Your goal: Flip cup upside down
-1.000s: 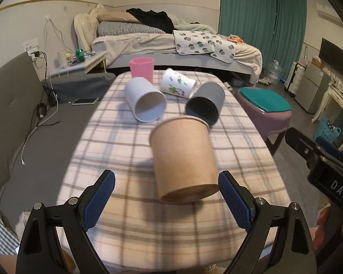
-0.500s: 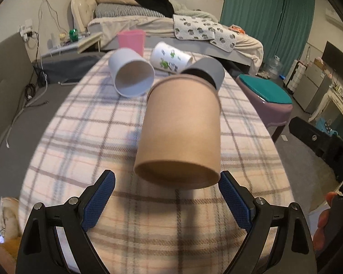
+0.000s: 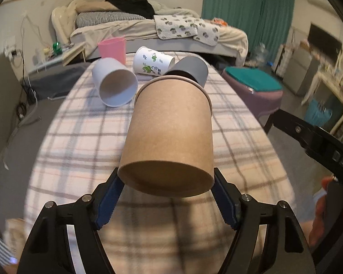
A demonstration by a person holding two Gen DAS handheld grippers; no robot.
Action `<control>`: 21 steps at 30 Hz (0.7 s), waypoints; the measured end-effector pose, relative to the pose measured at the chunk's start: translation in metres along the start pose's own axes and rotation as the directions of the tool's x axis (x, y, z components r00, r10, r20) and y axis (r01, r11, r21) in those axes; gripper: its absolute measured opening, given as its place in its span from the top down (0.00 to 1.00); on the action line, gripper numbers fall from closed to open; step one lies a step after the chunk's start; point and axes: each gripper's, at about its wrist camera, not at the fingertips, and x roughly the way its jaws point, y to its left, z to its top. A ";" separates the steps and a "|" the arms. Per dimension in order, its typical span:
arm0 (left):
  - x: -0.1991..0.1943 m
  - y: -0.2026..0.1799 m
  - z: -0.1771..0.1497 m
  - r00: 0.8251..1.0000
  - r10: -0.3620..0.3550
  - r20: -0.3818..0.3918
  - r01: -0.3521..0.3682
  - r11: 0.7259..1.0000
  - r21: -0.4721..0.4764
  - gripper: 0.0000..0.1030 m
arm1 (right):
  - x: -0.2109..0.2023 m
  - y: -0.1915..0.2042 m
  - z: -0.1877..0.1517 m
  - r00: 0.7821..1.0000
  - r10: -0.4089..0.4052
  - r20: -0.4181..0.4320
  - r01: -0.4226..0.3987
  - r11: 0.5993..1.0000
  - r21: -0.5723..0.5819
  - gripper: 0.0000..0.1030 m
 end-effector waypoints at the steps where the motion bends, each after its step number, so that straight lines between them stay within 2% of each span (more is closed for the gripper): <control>1: -0.003 0.001 0.003 1.000 0.006 -0.008 -0.006 1.000 0.012 0.25 | 0.000 0.000 0.000 1.000 0.001 0.000 -0.001 1.000 0.003 0.02; 10: -0.035 0.007 0.031 0.995 0.029 -0.097 -0.021 0.996 0.085 0.25 | -0.004 -0.001 0.002 1.000 0.020 0.011 -0.021 0.999 0.024 0.02; 14: -0.020 0.008 0.039 0.989 0.058 -0.134 -0.045 0.994 0.100 0.25 | -0.005 -0.004 0.003 0.999 0.036 0.010 -0.036 0.998 0.046 0.02; 17: -0.004 0.011 0.048 0.978 0.062 -0.198 -0.046 0.996 0.082 0.25 | -0.006 -0.006 0.004 0.999 0.040 0.012 -0.041 0.998 0.052 0.02; 21: 0.014 0.011 0.065 0.963 0.078 -0.260 -0.049 0.992 0.118 0.25 | -0.005 -0.006 0.003 0.999 0.041 0.008 -0.041 0.998 0.054 0.02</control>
